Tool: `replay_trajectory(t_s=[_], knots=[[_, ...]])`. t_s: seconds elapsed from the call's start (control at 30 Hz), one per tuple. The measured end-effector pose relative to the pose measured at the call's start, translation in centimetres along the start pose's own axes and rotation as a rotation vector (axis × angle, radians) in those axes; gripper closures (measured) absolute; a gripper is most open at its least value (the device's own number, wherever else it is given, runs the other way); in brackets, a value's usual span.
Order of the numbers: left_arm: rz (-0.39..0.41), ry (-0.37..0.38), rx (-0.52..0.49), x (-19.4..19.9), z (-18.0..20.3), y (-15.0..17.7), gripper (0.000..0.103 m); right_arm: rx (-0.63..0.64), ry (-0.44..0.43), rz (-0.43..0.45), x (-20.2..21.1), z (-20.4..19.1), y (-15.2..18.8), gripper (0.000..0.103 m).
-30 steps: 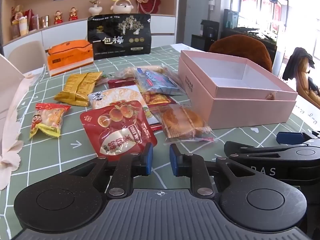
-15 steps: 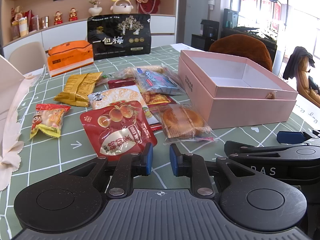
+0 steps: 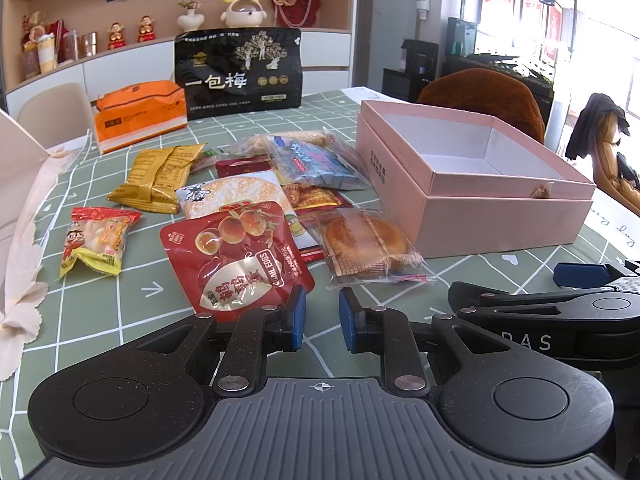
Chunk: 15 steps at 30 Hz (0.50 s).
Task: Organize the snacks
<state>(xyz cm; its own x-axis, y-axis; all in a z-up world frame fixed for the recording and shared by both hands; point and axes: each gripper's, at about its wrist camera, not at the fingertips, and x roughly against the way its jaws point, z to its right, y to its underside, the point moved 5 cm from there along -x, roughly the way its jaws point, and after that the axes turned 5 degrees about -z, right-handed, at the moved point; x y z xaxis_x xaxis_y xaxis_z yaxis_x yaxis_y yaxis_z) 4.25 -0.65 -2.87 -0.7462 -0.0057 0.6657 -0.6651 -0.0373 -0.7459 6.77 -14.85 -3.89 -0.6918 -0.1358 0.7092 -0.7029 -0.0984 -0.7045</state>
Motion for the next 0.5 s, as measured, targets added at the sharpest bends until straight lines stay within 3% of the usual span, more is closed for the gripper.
replay_trajectory(t_s=[0.5], knots=[[0.000, 0.003, 0.003, 0.11, -0.24, 0.16, 0.080, 0.000, 0.000, 0.000, 0.03, 0.01, -0.01, 0.000]])
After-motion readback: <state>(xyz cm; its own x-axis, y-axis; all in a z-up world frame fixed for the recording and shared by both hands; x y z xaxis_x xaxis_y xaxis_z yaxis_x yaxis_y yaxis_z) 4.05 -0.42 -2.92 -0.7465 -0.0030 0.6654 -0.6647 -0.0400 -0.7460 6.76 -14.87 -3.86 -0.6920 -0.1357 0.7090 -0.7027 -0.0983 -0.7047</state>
